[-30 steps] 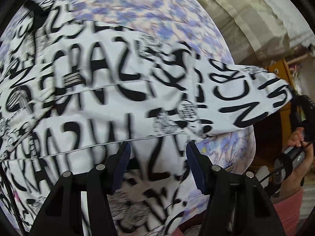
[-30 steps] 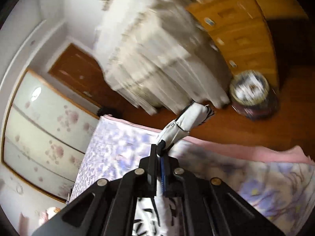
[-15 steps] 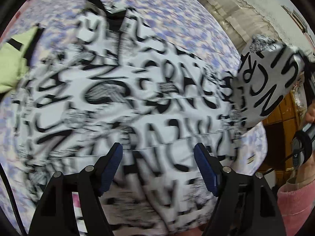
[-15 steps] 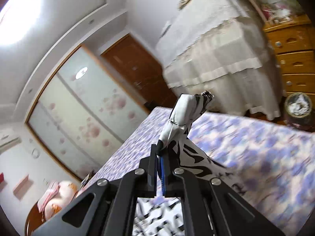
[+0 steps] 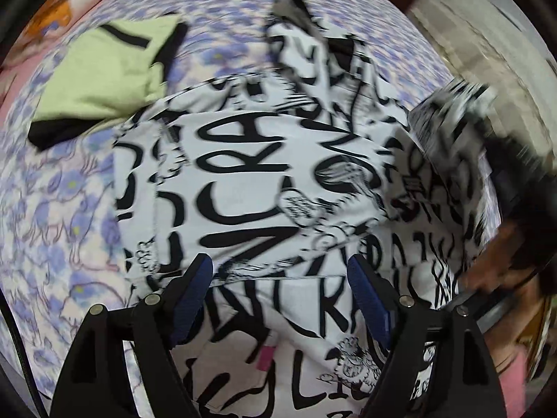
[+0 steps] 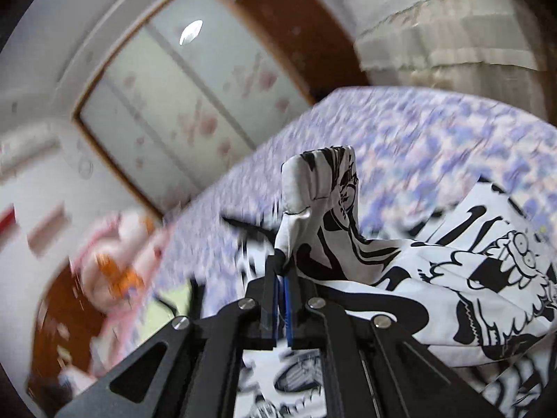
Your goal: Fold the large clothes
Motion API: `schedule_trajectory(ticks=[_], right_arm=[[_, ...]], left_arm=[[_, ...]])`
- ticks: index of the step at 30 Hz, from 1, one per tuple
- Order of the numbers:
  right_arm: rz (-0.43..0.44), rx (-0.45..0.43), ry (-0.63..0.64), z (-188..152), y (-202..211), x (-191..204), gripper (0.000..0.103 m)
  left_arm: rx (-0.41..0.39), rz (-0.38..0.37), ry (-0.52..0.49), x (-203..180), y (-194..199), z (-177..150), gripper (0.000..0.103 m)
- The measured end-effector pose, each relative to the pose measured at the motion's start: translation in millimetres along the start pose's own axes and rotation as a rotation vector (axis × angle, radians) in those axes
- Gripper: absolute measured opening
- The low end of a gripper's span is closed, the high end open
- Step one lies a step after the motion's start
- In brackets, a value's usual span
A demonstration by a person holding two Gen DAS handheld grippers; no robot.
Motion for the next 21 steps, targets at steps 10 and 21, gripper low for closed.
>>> schedule_trajectory(ticks=[10,21], right_arm=[[-0.126,0.323,0.107,-101.5,-78.4,-5.4,0.006],[-0.117,0.433,0.194,-107.0,-66.0,-11.2,0.048]], left_arm=[[0.000,0.008,0.021,28.2,-22.0,30.3,0.083],[0.011,-0.037,-0.059,-25.7,-74.6,70.7,0.086]])
Point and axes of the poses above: each gripper's, at about its wrist camera, not at the fingertips, and y roughly against the way its jaws point, x to its left, z to its top, the point moved 6 cm from there along -y, roughly the way its jaws point, and after that the axes turned 6 degrees about x, right-handed, at the moved point
